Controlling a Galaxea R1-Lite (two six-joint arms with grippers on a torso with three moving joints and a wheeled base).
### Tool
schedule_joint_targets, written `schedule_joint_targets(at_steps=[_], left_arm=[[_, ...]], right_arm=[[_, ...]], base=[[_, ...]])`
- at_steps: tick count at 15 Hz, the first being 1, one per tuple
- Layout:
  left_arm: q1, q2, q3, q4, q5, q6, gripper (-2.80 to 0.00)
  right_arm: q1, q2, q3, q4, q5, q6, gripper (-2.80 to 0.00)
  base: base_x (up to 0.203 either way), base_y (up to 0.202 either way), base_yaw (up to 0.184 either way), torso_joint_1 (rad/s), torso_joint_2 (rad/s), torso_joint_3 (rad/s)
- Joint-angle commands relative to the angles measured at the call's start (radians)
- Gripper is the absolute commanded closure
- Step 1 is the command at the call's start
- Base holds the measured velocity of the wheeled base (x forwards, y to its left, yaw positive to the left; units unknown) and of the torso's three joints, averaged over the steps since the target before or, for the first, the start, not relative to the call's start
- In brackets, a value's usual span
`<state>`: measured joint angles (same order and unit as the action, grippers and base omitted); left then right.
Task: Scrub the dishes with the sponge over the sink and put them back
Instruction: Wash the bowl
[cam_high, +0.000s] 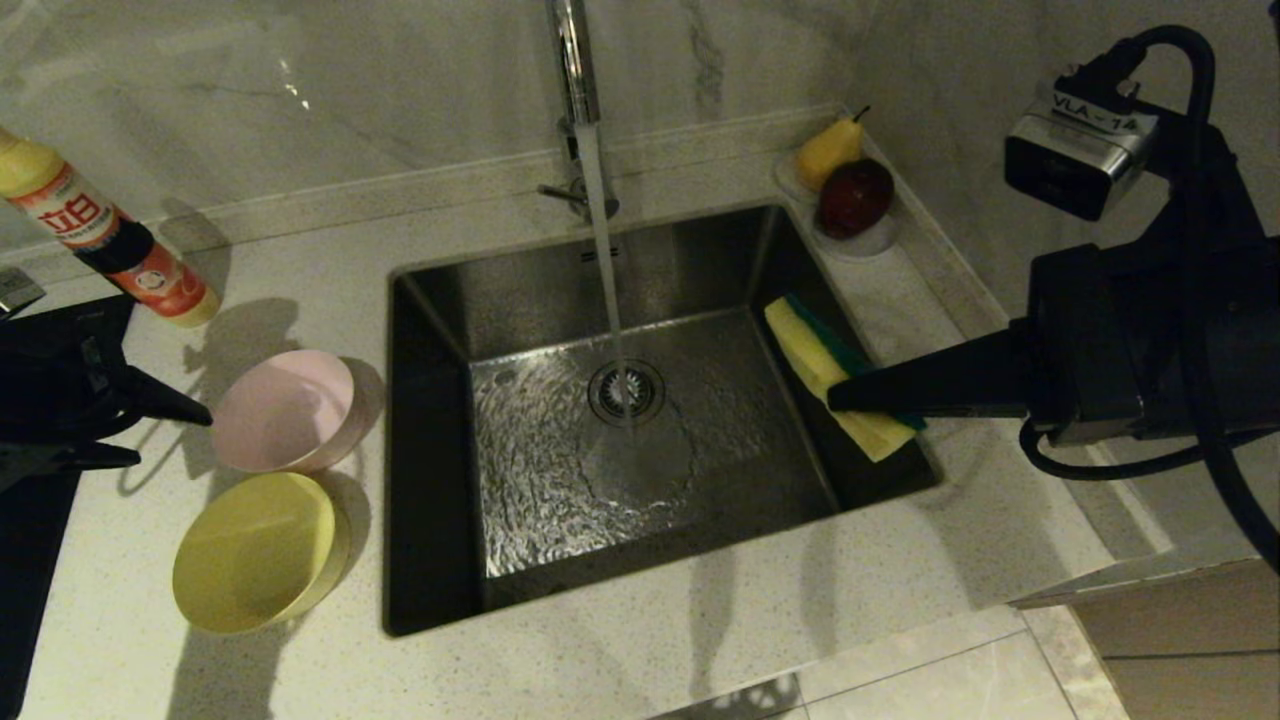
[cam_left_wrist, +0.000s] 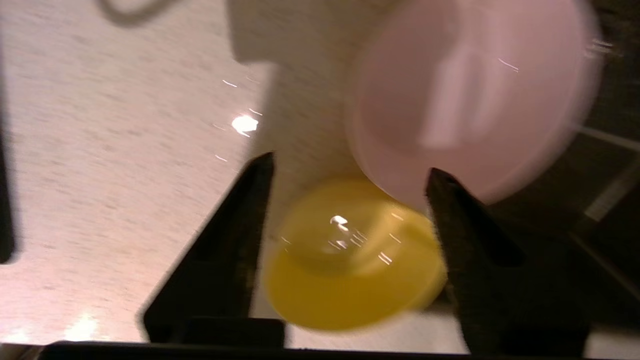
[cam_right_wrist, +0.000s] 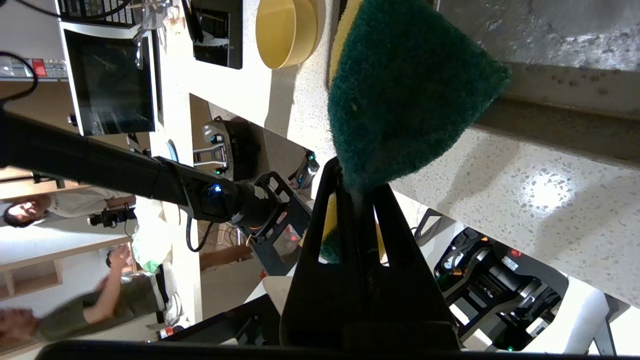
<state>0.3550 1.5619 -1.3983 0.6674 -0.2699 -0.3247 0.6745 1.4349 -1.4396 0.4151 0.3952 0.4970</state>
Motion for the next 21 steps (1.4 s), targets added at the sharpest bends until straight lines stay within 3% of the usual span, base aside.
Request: schedule_joint_targets(at_steps=[1, 10, 15, 21], left_arm=[[-0.002, 0.044, 0.009, -0.014, 0.050, -0.001, -2.80], [-0.052, 0.085, 0.043, -0.095, 0.083, -0.002, -2.80], [-0.076, 0.179, 0.044, -0.200, 0.206, -0.080, -2.80], [-0.080, 0.179, 0.036, -0.200, 0.207, -0.108, -2.80]], right_arm=[[0.000, 0.006, -0.002, 0.002, 0.002, 0.003, 0.00], [0.000, 0.001, -0.005, 0.002, 0.001, 0.008, 0.00], [-0.003, 0.000, -0.002, 0.002, 0.002, 0.008, 0.00], [-0.005, -0.006, -0.001, 0.002, 0.004, 0.009, 0.00]], base=[[0.000, 0.000, 0.000, 0.000, 0.00, 0.000], [0.000, 0.000, 0.000, 0.000, 0.00, 0.000], [0.000, 0.000, 0.000, 0.000, 0.00, 0.000], [0.000, 0.000, 0.000, 0.000, 0.00, 0.000]])
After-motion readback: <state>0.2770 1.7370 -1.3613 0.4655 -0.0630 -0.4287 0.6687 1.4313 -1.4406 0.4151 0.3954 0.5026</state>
